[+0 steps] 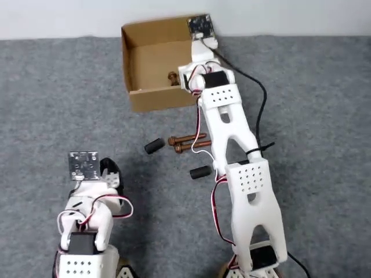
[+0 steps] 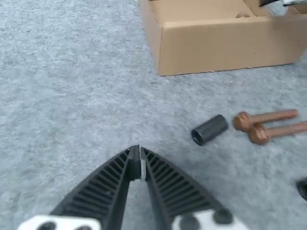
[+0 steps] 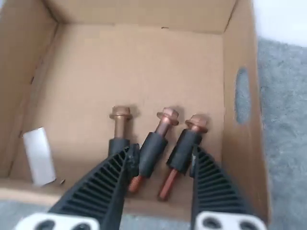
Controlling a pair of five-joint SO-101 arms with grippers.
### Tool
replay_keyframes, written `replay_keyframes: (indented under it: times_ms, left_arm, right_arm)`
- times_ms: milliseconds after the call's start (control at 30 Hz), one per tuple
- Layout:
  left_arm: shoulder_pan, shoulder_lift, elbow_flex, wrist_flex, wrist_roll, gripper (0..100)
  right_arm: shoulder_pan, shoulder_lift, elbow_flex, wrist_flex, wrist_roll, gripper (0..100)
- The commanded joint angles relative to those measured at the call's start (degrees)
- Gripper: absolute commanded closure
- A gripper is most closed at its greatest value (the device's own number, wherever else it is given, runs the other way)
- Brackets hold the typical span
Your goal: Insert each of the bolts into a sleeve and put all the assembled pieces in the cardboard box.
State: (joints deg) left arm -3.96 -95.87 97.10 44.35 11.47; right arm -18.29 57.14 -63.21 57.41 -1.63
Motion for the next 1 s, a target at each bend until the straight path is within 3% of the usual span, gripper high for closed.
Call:
replay_keyframes:
  times_ms: [0,233,500,833,967]
  left_arm:
    - [-2.7,-0.3,-0.2,-2.5,-0.2,99]
    - [-8.0,-0.4,-0.2,-5.0,4.2,99]
    - [-10.5,-0.4,-0.2,-6.1,6.2,99]
    - [-10.5,-0.2,-0.2,-6.1,6.2,99]
    - [-10.5,-0.2,-0.2,-6.1,6.2,99]
  right_arm:
    - [-1.3,-1.6,-9.8,8.7,0.8,90.5]
    - [-4.1,-1.3,-23.3,26.6,0.9,97.0]
    - [-8.3,-1.5,-27.3,45.3,0.6,97.0]
    - [-8.6,-4.4,-26.0,45.8,0.5,97.0]
    - [-8.4,-10.4,-17.6,45.8,0.8,97.0]
